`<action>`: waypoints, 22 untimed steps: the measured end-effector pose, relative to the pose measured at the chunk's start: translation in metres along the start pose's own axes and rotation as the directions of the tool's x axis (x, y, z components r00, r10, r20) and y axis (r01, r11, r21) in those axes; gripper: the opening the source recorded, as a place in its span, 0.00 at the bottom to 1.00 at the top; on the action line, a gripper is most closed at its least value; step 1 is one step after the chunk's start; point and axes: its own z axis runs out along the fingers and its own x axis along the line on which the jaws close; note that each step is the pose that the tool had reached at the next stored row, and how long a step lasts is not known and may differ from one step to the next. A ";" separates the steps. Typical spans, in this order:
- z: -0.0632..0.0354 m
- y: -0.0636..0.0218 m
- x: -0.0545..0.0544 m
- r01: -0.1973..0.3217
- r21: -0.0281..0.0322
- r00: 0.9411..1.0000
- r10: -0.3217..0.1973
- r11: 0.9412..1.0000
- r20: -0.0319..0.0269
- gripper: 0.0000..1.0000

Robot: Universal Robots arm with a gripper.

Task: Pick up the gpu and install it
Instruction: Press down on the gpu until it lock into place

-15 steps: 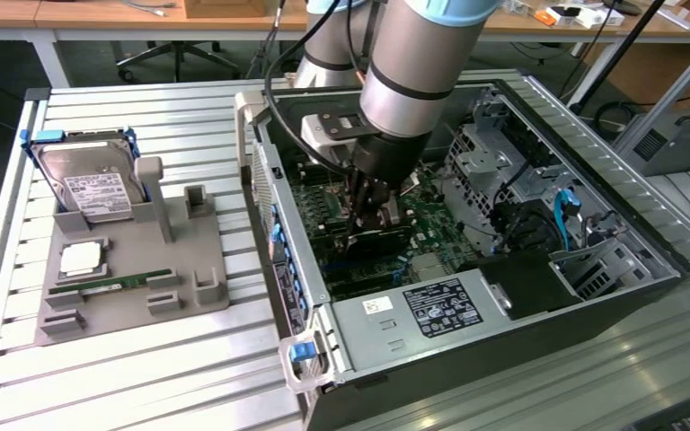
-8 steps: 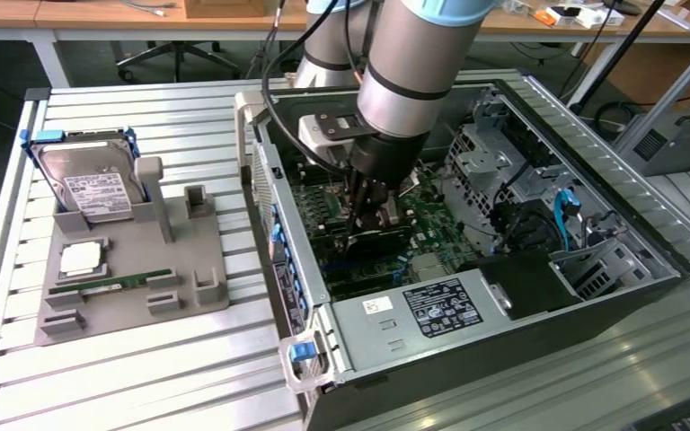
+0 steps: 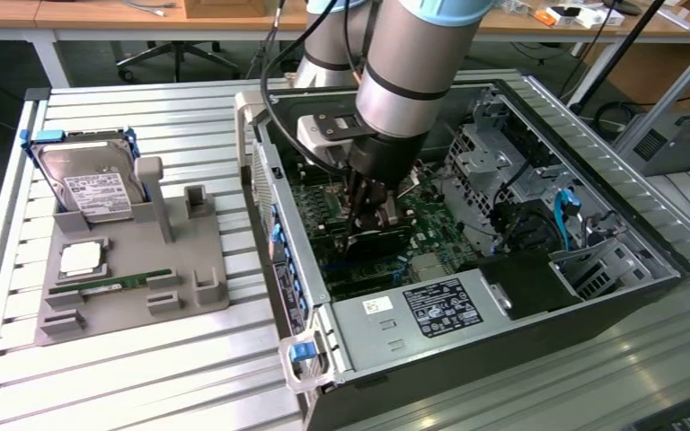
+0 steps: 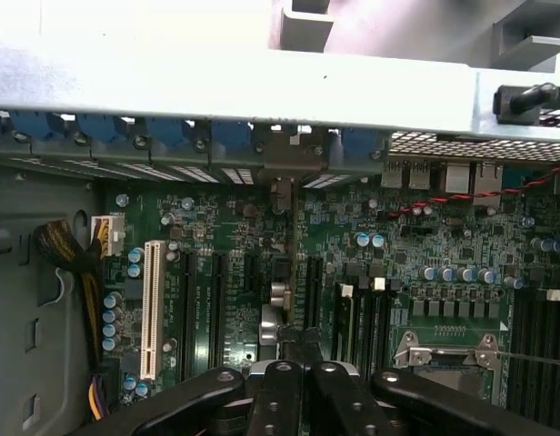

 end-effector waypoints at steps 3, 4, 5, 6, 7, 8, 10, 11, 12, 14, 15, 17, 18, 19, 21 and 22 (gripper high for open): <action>0.0000 0.0005 0.000 0.000 0.000 1.000 0.000 1.000 0.000 0.11; 0.0001 0.0009 0.000 0.000 0.001 1.000 0.000 1.000 0.000 0.11; 0.0002 0.0017 0.000 0.000 0.002 1.000 0.000 1.000 0.000 0.11; 0.0003 0.0027 0.000 0.000 0.004 1.000 0.000 1.000 0.000 0.11; 0.0004 0.0032 0.000 0.000 0.005 1.000 0.000 1.000 0.000 0.11; 0.0004 0.0035 0.000 0.000 0.006 1.000 0.000 1.000 0.000 0.11; 0.0011 0.0048 0.000 0.000 0.008 1.000 0.000 1.000 -0.001 0.11; 0.0011 0.0050 0.000 0.000 0.008 1.000 0.000 1.000 -0.001 0.11; 0.0012 0.0050 0.000 0.000 0.008 1.000 0.000 1.000 -0.001 0.11; 0.0013 0.0052 0.000 0.000 0.008 1.000 0.000 1.000 0.000 0.11; 0.0014 0.0053 0.000 0.000 0.009 1.000 0.000 1.000 -0.001 0.11; 0.0021 0.0060 0.000 0.000 0.010 1.000 0.000 1.000 -0.001 0.11; 0.0022 0.0061 0.000 0.000 0.010 1.000 0.000 1.000 -0.001 0.11; 0.0023 0.0062 0.000 0.000 0.010 1.000 0.000 1.000 -0.001 0.11; 0.0025 0.0063 0.000 0.000 0.010 1.000 0.000 1.000 -0.001 0.11; 0.0025 0.0063 0.000 0.000 0.010 1.000 0.000 1.000 -0.001 0.11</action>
